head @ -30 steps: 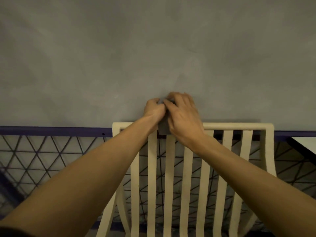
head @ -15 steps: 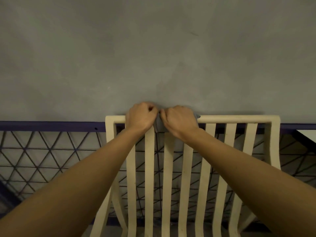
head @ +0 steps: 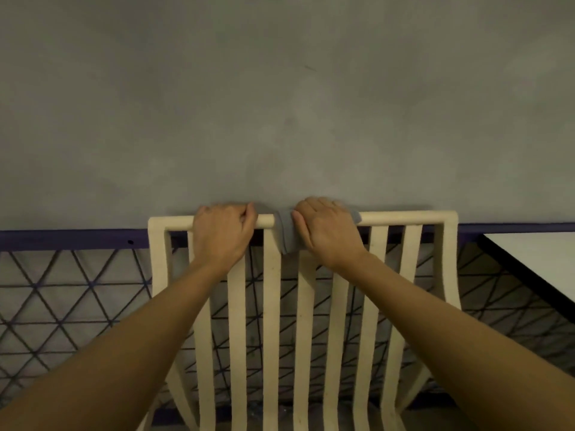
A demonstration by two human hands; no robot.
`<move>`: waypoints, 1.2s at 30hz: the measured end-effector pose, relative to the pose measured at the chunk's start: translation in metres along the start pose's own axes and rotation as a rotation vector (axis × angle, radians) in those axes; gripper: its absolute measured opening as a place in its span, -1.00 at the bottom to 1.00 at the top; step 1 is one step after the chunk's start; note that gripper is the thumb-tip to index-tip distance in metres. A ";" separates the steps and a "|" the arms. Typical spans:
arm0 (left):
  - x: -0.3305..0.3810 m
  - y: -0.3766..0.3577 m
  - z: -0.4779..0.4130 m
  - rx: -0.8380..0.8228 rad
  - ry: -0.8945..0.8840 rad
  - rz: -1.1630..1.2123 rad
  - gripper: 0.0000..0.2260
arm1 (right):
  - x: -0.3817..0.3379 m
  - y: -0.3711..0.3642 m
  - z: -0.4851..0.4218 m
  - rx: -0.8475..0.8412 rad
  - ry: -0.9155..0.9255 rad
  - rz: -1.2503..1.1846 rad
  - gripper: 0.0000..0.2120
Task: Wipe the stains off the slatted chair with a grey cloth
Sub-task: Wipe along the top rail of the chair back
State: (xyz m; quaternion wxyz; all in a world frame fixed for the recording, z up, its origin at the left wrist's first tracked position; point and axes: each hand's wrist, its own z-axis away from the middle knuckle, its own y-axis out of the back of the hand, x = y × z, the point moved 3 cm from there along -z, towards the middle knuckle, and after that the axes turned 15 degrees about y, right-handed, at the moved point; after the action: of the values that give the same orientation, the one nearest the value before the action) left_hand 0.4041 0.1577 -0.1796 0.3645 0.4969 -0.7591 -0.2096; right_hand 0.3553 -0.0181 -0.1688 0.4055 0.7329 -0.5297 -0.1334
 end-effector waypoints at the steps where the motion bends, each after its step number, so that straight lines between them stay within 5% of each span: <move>1: -0.007 0.003 -0.003 -0.002 0.019 -0.009 -0.60 | -0.003 -0.002 -0.005 -0.029 -0.002 0.002 -0.72; 4: 0.005 0.003 -0.014 -0.099 -0.025 -0.017 -0.59 | -0.007 0.001 -0.021 -0.250 -0.073 0.117 -0.80; 7: 0.044 -0.005 -0.018 -0.200 -0.120 -0.010 -0.58 | 0.005 0.017 -0.030 -0.345 -0.289 0.062 -0.67; 11: 0.054 -0.013 -0.008 -0.116 -0.102 0.003 -0.58 | 0.005 0.012 -0.008 -0.230 -0.092 0.098 -0.75; 14: 0.067 -0.024 0.007 -0.104 -0.076 -0.019 -0.58 | 0.023 0.006 0.021 -0.038 -0.111 0.021 -0.75; 20: 0.051 -0.018 -0.007 -0.066 -0.099 -0.044 -0.55 | 0.010 0.012 -0.019 -0.243 -0.124 0.090 -0.76; 25: 0.062 -0.015 0.002 -0.093 -0.107 -0.022 -0.57 | 0.026 0.015 0.020 -0.096 -0.218 -0.075 -0.72; 31: 0.065 -0.019 0.004 -0.052 -0.136 0.016 -0.59 | 0.042 0.030 -0.001 -0.447 -0.213 0.029 -0.69; 36: 0.058 -0.015 -0.003 -0.028 -0.176 0.000 -0.60 | 0.035 0.025 0.020 -0.144 -0.200 -0.039 -0.73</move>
State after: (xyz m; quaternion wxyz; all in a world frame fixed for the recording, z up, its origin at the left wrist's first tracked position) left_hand 0.4021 0.0991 -0.1681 0.3032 0.4716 -0.7851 -0.2633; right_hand 0.3405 -0.0606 -0.1547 0.3996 0.6952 -0.5421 -0.2513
